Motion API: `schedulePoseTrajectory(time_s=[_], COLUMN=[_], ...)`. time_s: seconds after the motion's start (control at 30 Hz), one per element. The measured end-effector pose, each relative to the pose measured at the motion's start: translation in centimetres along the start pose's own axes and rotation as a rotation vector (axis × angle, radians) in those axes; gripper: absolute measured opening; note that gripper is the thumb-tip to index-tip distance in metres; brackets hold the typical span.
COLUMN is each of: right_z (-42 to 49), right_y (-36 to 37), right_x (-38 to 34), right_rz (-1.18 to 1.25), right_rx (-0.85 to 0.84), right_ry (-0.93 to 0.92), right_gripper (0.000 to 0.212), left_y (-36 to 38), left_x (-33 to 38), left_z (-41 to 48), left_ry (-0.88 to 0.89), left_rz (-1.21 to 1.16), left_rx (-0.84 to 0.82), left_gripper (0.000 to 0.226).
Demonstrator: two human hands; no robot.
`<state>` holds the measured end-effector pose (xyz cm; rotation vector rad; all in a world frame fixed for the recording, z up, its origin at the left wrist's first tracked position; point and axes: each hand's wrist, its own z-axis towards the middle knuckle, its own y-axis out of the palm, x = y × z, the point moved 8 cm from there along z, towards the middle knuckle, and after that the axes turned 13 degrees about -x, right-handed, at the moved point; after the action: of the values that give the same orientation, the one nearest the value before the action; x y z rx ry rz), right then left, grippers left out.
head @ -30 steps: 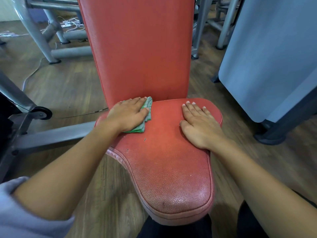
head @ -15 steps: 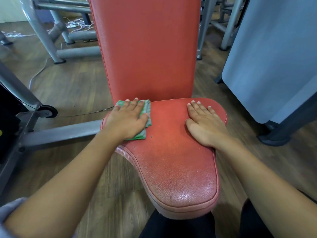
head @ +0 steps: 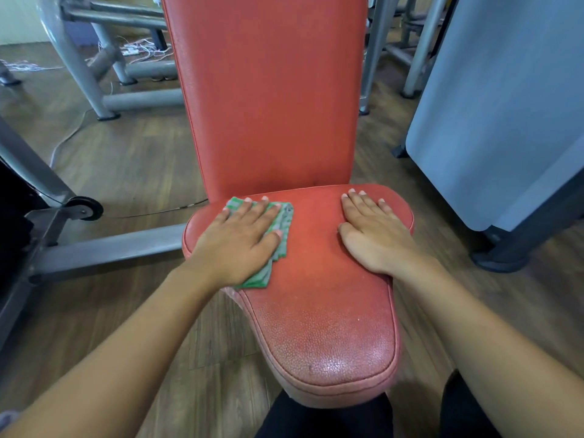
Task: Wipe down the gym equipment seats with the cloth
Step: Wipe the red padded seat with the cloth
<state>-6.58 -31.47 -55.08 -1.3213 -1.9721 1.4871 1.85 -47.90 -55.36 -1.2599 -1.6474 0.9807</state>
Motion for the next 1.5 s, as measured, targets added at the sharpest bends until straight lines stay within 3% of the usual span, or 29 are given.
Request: schedulePoseTrajectory(time_s=[0.17,0.3,0.4,0.47,0.53,0.63,0.77,0.87,0.97,1.1,1.17,1.3,1.4,1.5], right_z=[0.0,0.0,0.0,0.0,0.1,0.1,0.2,0.3,0.5,0.4,0.4,0.4,0.4,0.3], right_y=[-0.1,-0.1,-0.1,-0.2,-0.2,-0.1,0.0,0.0,0.1,0.1,0.1,0.0,0.2,0.2], right_x=[-0.1,-0.1,-0.1,-0.1,-0.1,-0.1,0.0,0.0,0.1,0.1,0.0,-0.1,0.0,0.0], right_rz=[-0.003,-0.009,-0.016,-0.027,-0.032,-0.039,-0.040,-0.034,-0.036,-0.031,-0.044,-0.042,-0.021,-0.003], right_rx=[-0.005,0.004,0.000,0.005,0.003,0.012,0.023,0.036,0.036,0.040,0.045,0.113,0.136,0.126], right_ry=[0.002,-0.002,-0.004,-0.008,-0.011,-0.012,-0.027,-0.037,-0.046,-0.047,-0.046,-0.075,-0.091,-0.090], right_gripper=[0.059,0.059,0.060,0.060,0.060,0.061,0.061,0.061,0.062,0.063,0.065,0.086,0.082,0.078], left_y=[-0.6,-0.1,0.1,-0.1,-0.5,-0.9,-0.2,0.2,-0.2,-0.8,-0.8,-0.2,0.1,0.3], left_x=[1.7,3.4,2.4,1.0,0.2,1.4,4.0,3.7,1.0,-0.3,0.6,4.5,4.7,2.3], left_z=[3.3,1.7,-0.1,0.5,2.0,3.9,2.5,-0.4,-0.2,2.7,3.6,2.1,-0.5,-0.6], left_ry=[-0.082,0.073,0.146,0.077,-0.020,-0.095,0.048,0.169,0.036,-0.264,-0.317,-0.081,0.092,0.025], left_rz=[-0.028,-0.066,-0.050,-0.015,0.003,-0.018,-0.085,-0.112,-0.064,-0.004,-0.014,-0.058,-0.098,-0.113], left_rx=[0.000,-0.012,-0.024,-0.015,0.003,0.026,0.030,0.016,0.024,0.071,0.073,0.044,0.028,0.019], left_gripper=[0.057,0.056,0.074,0.076,0.061,0.056,0.056,0.070,0.080,0.074,0.069,0.080,0.072,0.070])
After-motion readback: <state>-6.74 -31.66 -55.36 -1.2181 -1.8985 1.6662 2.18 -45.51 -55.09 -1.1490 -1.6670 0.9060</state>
